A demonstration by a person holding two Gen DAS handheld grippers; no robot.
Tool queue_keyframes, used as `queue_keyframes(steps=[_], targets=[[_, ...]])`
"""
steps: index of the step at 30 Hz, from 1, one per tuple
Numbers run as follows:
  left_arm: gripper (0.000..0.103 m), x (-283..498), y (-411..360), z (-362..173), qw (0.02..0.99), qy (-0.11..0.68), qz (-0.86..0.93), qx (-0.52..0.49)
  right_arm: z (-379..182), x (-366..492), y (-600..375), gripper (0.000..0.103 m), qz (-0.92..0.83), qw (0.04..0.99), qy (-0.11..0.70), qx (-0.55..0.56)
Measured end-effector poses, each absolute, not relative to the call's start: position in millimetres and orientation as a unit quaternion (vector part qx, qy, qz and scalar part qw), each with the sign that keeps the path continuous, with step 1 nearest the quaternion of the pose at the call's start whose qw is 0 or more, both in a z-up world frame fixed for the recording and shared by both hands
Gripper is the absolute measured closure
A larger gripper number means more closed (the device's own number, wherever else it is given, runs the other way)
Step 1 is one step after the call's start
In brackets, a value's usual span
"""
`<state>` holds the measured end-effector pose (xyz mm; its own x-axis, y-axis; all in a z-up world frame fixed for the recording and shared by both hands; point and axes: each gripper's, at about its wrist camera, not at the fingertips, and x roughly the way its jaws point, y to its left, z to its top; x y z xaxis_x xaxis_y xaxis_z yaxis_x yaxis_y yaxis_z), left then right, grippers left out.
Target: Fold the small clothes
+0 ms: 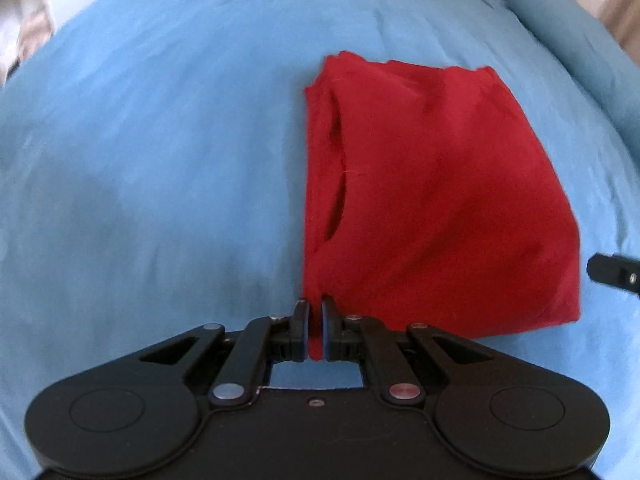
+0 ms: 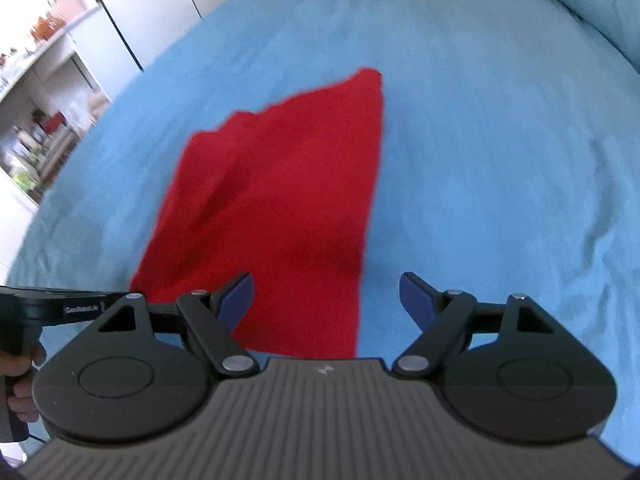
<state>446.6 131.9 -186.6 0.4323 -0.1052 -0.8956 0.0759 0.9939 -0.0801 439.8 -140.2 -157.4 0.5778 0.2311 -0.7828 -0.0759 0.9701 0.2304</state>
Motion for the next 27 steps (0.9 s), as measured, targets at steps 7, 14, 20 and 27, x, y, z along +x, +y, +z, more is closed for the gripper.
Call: queue_keyframes(steps=[7,14,20,27], targets=[[0.041,444,130,-154,0.860,0.508,-0.045,-0.020,-167,442,-147,0.008,0.078,0.873,0.473,0.085],[0.030,452,113,-146,0.868,0.491,-0.068,0.012,-186,450,-134,0.010,0.076,0.862,0.501,0.021],[0.030,453,108,-147,0.867,0.494,-0.069,0.013,-203,444,-132,0.009,0.086,0.857,0.508,-0.032],[0.030,472,106,-147,0.868,0.493,-0.066,0.008,-160,456,-130,0.009,0.105,0.874,0.475,-0.009]])
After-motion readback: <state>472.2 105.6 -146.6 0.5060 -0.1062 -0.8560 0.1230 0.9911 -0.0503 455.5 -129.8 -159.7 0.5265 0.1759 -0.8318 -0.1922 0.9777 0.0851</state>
